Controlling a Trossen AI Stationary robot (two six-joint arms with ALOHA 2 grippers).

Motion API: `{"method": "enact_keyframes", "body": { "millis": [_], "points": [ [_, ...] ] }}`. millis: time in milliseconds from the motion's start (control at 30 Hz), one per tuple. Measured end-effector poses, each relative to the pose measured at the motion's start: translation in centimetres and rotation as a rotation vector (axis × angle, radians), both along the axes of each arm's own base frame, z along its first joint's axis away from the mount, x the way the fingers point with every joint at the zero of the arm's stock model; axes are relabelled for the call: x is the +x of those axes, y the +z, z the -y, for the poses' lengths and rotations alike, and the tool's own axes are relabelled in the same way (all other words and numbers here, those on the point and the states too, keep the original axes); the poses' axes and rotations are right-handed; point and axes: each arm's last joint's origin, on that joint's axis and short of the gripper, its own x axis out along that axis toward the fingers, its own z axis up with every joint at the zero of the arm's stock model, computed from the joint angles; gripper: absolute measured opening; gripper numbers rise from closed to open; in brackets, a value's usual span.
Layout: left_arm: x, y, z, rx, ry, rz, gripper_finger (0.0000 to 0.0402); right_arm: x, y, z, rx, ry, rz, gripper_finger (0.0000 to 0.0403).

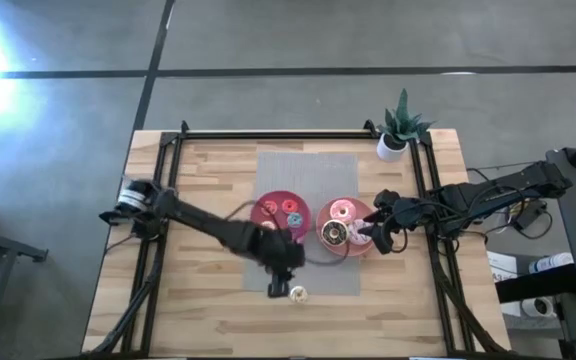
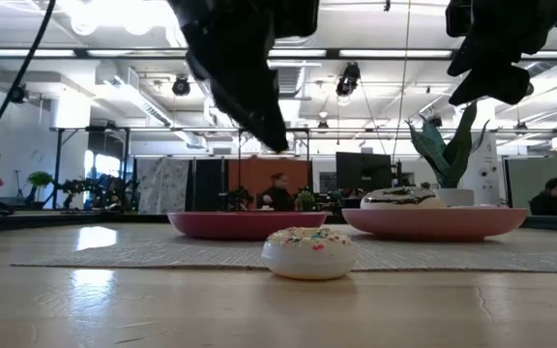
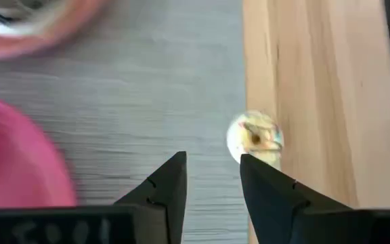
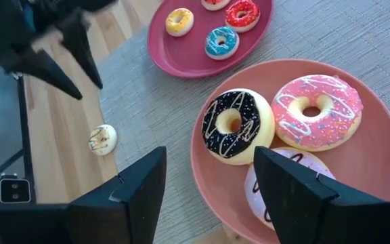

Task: Pick & Place donuts
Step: Put the small white doughnut on the pink plate

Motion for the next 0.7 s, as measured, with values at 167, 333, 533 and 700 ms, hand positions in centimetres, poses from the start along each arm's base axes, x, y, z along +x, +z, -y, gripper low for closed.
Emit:
{"method": "enact_keyframes", "body": {
  "millis": [167,333,533,700],
  "points": [
    [0.2,-2.2,2.5,-0.041,0.011,-0.03,0.0113,-0.1,-0.1,0.0,-0.017,0.013,-0.01,0.0215],
    [0.9,-3.5,3.4,-0.08,0.024,-0.018,0.0113,-0.1,-0.1,0.0,-0.019,0.014,-0.014,0.0215],
    [1.2,-5.0,3.9,-0.098,0.061,-0.045,0.0113,-0.1,-0.1,0.0,-0.014,0.019,-0.017,0.0215],
    [1.9,-6.0,4.7,-0.101,0.089,-0.038,0.0113,-0.1,-0.1,0.0,-0.012,0.021,-0.019,0.0215]
  ]
}}
